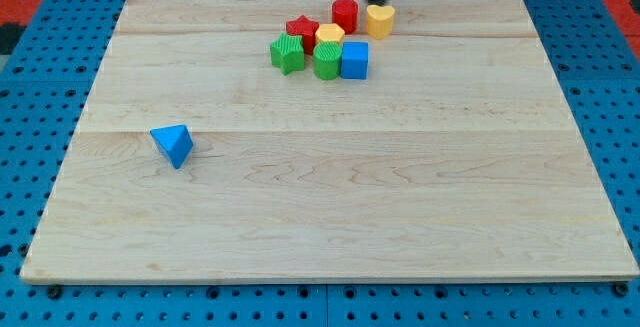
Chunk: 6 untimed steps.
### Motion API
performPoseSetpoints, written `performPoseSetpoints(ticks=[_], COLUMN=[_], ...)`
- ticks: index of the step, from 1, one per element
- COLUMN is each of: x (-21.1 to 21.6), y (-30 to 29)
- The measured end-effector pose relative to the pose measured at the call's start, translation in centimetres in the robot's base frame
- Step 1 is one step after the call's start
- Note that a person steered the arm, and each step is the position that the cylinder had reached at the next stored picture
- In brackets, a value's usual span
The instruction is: Slide the red circle into the red star
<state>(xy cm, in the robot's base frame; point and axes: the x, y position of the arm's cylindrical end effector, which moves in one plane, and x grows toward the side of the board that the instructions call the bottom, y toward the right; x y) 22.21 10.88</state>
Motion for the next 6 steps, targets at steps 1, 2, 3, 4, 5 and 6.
performPoseSetpoints(ticks=[1, 2, 3, 4, 5, 6], x=[2.6, 4.7, 4.8, -0.7, -2.1, 1.8], y=[-4.2, -3.7, -1.9, -1.5, -2.4, -7.6])
